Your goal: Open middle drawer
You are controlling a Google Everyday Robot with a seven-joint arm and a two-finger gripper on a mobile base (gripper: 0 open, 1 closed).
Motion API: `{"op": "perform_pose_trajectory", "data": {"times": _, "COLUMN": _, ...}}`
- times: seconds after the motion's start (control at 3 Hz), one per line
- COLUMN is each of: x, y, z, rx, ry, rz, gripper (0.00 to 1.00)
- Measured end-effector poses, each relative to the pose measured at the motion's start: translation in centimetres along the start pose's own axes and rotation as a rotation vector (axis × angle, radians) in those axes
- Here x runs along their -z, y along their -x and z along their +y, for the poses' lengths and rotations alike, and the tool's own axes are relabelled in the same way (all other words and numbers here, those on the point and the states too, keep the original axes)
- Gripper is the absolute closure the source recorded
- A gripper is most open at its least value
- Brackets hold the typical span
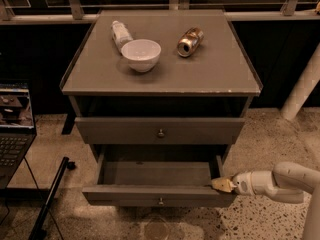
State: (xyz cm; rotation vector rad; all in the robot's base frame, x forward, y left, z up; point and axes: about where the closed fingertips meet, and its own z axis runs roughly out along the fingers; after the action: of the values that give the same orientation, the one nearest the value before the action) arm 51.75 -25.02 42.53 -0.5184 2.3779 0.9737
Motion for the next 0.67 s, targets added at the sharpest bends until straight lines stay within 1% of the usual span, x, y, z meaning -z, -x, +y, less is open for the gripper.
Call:
{"op": "perform_pose_trajectory", "data": {"times": 0.33, "x": -0.24, "y": -1.00, "z": 0.21, "rx": -0.033, "ry": 0.015, "rz": 0.032, "gripper": 1.00}}
{"op": "perform_pose_trajectory", "data": {"times": 0.67, "x": 0.06, "y": -0.72, "z": 0.46, "rx": -0.033, "ry": 0.015, "rz": 0.032, "gripper": 1.00}}
